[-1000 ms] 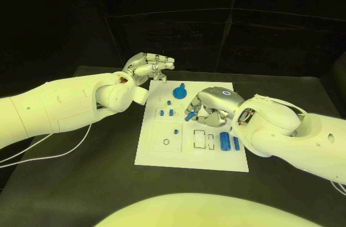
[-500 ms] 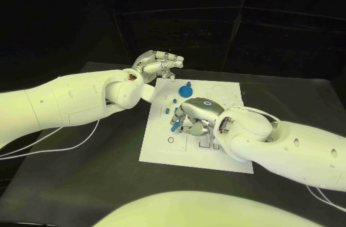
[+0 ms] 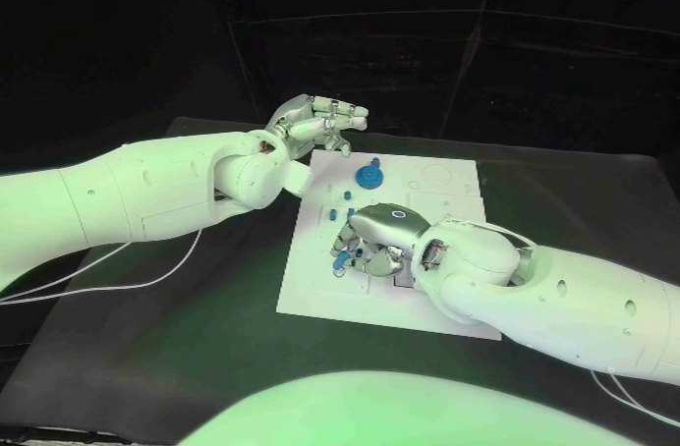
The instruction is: Assemble the parts on the task board
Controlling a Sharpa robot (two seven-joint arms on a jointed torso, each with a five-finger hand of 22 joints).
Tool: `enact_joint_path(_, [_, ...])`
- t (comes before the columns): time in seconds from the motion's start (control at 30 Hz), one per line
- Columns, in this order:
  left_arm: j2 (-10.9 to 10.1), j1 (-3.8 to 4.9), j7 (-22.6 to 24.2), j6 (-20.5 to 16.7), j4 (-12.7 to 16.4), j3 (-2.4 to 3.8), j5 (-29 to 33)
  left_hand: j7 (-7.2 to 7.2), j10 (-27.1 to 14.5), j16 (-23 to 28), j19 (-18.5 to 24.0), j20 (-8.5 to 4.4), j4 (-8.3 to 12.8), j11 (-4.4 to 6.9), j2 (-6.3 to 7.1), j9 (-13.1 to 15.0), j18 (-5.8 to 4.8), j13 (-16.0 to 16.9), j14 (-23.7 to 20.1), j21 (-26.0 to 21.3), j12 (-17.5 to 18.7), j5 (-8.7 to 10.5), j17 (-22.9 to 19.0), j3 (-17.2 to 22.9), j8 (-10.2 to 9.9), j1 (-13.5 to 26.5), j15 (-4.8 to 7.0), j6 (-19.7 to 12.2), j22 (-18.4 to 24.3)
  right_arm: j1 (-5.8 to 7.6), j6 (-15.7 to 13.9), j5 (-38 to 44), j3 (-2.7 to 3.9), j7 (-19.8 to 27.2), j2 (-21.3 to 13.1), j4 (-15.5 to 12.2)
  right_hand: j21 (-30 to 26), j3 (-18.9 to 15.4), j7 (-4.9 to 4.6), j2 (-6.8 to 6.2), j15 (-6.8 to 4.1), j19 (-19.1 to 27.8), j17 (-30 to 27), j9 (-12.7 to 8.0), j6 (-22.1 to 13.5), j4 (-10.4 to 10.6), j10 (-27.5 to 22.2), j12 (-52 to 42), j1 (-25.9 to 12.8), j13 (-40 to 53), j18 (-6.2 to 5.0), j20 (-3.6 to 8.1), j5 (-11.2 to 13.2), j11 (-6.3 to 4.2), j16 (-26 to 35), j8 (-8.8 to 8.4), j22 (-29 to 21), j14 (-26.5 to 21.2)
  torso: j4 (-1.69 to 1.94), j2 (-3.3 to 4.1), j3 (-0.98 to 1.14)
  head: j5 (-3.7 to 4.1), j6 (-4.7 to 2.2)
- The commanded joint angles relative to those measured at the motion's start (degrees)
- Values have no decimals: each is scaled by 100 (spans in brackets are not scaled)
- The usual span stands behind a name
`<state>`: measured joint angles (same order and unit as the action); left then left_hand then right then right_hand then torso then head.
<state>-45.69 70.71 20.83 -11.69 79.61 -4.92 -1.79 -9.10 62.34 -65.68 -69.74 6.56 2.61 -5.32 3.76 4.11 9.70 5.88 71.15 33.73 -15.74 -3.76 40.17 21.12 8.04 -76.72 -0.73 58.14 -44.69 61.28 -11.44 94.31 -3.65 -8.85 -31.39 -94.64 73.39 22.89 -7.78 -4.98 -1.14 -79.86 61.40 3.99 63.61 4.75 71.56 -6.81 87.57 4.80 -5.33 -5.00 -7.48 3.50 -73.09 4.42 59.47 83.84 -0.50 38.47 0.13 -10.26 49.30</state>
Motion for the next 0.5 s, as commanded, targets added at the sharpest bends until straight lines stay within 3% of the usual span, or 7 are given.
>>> enact_joint_path(0.03, [7,10,26,52,-2,5,17,-7,-51,9,41,-4,-13,-7,-27,-9,77,7,-47,-32,-28,20,-9,-12,29,52,-6,7,9,-4,188,171,-6,73,21,18,8,31,-51,6,6,30,-13,4,3,-8,23,31,-52,3,-40,10,-26,30,-15,-4,-12,140,1,1,-1,-11,9])
enact_joint_path(0.5, [7,10,21,60,-12,5,17,-7,-51,9,41,-4,-13,-7,-27,-9,77,7,-47,-32,-28,20,-9,-12,29,52,-6,7,9,-31,365,317,-32,8,41,50,8,34,-53,2,7,31,-15,4,4,-11,23,36,-61,4,-40,10,-28,31,-14,-5,-12,140,2,-1,-1,-10,39])
